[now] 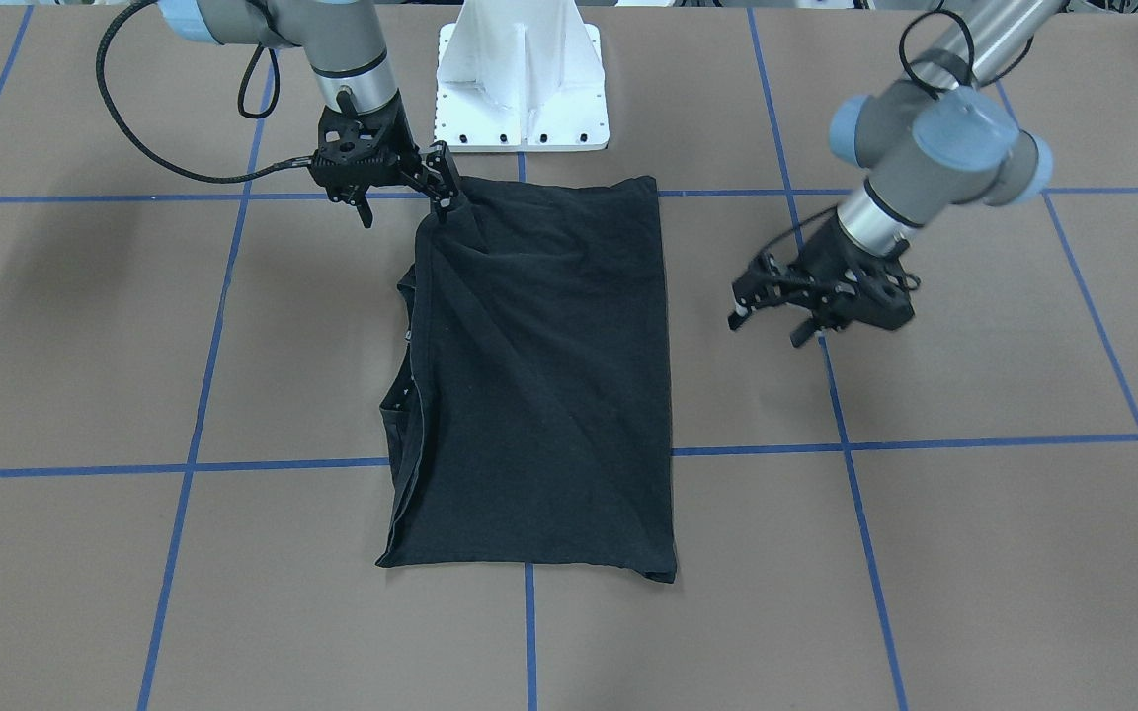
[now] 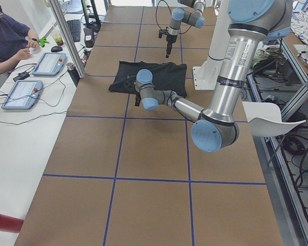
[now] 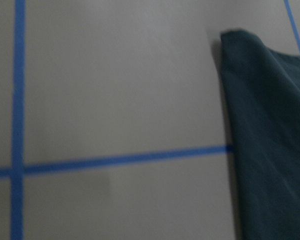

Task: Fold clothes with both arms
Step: 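Move the left gripper to the near shirt corner while the right gripper holds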

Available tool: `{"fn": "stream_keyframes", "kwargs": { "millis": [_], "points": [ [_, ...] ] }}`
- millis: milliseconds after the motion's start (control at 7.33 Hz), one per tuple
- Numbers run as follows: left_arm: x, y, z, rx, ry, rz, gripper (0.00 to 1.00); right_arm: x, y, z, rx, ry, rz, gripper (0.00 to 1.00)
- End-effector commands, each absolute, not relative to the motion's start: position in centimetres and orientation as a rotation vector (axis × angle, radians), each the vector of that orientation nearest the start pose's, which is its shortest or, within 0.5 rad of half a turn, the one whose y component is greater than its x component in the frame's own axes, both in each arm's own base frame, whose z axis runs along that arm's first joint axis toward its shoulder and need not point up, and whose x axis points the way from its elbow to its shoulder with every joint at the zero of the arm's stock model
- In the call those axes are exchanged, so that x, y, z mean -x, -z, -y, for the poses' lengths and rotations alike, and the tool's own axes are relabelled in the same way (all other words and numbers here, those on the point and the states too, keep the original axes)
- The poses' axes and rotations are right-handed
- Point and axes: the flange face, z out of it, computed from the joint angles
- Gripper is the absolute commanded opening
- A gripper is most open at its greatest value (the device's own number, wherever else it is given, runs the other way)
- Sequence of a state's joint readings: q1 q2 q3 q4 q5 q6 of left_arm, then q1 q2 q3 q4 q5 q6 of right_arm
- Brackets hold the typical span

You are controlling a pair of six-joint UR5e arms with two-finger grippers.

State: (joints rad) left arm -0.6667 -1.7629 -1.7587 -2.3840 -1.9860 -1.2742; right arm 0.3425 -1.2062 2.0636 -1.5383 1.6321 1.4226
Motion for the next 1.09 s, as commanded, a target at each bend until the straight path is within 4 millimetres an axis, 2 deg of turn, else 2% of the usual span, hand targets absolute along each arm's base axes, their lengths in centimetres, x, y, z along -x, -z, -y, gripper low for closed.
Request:
{"fn": "stream_keyframes", "kwargs": {
  "millis": [0, 136, 409, 545, 682, 955],
  "points": [
    [-43.0, -35.3, 33.0, -0.114, 0.181, -1.258, 1.00, 47.4, -25.4, 29.2, -0.132, -0.207, 0.878, 1.00],
    [-45.3, -36.3, 29.3, -0.084, 0.208, -1.239, 1.00, 47.7, -25.1, 28.5, -0.136, -0.207, 0.886, 1.00],
    [-46.7, -36.3, 25.7, 0.000, 0.215, -1.243, 1.00, 47.6, -24.8, 28.4, -0.137, -0.207, 0.892, 1.00],
    [-47.1, -35.7, 24.4, 0.032, 0.216, -1.256, 1.00, 47.6, -24.9, 28.4, -0.137, -0.207, 0.891, 1.00],
    [-47.5, -35.7, 24.0, 0.039, 0.210, -1.254, 1.00, 47.7, -24.9, 28.2, -0.137, -0.204, 0.890, 1.00],
    [-48.0, -35.7, 23.7, 0.036, 0.210, -1.252, 0.86, 47.8, -24.9, 28.1, -0.142, -0.203, 0.889, 1.00]
  ]
}}
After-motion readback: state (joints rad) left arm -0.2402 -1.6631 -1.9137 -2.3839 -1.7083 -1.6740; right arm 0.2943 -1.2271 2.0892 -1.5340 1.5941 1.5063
